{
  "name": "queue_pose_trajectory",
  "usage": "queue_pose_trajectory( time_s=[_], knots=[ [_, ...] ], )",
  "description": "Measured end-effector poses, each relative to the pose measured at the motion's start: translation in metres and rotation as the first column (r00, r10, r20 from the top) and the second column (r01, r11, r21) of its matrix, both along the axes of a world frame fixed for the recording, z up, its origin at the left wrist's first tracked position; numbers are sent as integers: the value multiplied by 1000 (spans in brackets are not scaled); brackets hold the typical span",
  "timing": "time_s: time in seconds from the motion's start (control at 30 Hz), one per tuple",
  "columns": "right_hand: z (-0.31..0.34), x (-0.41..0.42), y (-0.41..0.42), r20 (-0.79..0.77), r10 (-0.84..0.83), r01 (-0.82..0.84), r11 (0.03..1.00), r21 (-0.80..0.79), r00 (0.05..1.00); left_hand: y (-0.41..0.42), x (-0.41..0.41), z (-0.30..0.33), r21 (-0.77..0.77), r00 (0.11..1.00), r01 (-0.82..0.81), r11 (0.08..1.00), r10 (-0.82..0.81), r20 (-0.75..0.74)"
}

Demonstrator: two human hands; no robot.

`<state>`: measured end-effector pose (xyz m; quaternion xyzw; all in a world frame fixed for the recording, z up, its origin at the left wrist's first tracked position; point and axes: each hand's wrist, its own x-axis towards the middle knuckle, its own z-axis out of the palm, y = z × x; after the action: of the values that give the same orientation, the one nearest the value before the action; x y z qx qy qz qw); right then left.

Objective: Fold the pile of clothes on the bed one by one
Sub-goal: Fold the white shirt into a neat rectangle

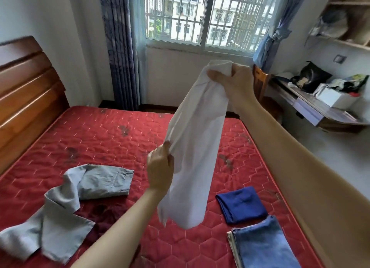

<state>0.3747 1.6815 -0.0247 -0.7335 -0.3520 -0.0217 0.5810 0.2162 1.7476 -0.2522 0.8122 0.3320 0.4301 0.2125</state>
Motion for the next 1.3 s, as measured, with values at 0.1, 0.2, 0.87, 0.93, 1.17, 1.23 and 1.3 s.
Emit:
queue_pose_trajectory(
  time_s=[0.1,0.2,0.87,0.93,1.17,1.23,1.3],
  knots=[
    [-16,1,-10,-52,4,-3,1000,15,999,18,-20,-6,-34,997,79,996,-80,-16],
    [-34,2,-21,-91,22,-20,999,27,996,30,-34,-13,-160,988,155,975,-156,9],
    [-81,-10,-210,-185,325,-319,946,63,927,-145,-135,-9,-468,986,139,873,-165,-15],
    [-72,-11,-222,-168,348,-343,938,59,922,-161,-144,-3,-452,979,186,872,-201,13],
    [-64,14,-205,-220,385,-363,922,134,896,-164,-146,11,-478,940,341,810,-282,193],
    [-84,31,-183,-284,379,-366,925,97,881,-151,-135,-3,-507,946,324,799,-257,199],
    [-120,52,-155,-367,356,-373,928,28,859,-133,-116,-31,-530,962,274,803,-225,156]
  ],
)
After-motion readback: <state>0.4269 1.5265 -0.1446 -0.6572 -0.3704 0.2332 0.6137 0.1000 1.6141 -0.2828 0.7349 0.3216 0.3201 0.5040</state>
